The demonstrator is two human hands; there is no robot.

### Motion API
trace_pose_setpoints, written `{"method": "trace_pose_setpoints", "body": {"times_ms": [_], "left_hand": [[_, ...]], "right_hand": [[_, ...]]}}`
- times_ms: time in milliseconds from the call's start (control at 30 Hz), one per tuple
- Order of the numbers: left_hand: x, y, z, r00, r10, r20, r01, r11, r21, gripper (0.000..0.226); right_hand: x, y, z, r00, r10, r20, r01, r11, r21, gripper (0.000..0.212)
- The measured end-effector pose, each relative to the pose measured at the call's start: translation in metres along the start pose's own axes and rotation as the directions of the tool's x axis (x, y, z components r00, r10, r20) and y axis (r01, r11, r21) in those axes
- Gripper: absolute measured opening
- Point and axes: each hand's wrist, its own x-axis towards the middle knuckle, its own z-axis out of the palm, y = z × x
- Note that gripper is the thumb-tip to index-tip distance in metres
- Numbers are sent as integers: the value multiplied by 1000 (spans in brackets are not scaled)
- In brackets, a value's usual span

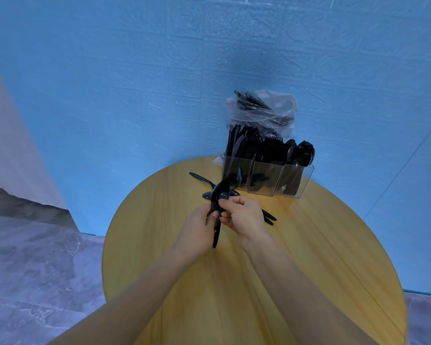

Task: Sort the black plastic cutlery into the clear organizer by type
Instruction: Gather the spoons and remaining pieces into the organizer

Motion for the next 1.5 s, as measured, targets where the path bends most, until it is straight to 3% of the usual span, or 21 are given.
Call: {"method": "trace_pose_setpoints", "body": {"times_ms": [133, 333, 467, 600, 767, 933, 1100, 1167, 1300, 1500], "left_hand": [[-3, 5, 2, 1000, -5, 31, 7, 998, -68, 20], [-7, 8, 7, 983, -139, 121, 173, 920, -351, 22], [-3, 8, 6, 976, -205, 75, 218, 896, -386, 25], [-5, 13, 6, 979, -174, 109, 204, 891, -406, 27], [-7, 15, 4, 979, -151, 140, 197, 887, -418, 25], [-6, 13, 8, 980, -141, 143, 185, 911, -368, 26], [-2, 12, 13, 986, -139, 91, 160, 943, -292, 27], [0, 10, 14, 987, -140, 83, 159, 946, -282, 29], [7, -2, 10, 978, -189, 85, 206, 918, -339, 30], [17, -15, 6, 961, -260, 96, 276, 861, -426, 29]], "right_hand": [[-5, -4, -6, 1000, 17, -2, -16, 999, 35, 3], [-11, -5, -15, 999, -33, 14, 33, 999, -14, 12], [-15, -3, -22, 993, -121, 4, 120, 979, -166, 21], [-29, -7, -23, 969, -177, 173, 223, 928, -297, 8], [-29, -3, -23, 961, -226, 158, 273, 862, -428, 25], [-26, 0, -21, 924, -344, 166, 364, 661, -656, 21], [-25, 0, -11, 878, -430, 211, 355, 288, -889, 19], [-23, -1, -10, 869, -425, 252, 363, 202, -910, 20], [-6, -1, -20, 874, -374, 311, 430, 295, -853, 20], [33, 7, -51, 921, -381, 80, 208, 309, -928, 36]]}}
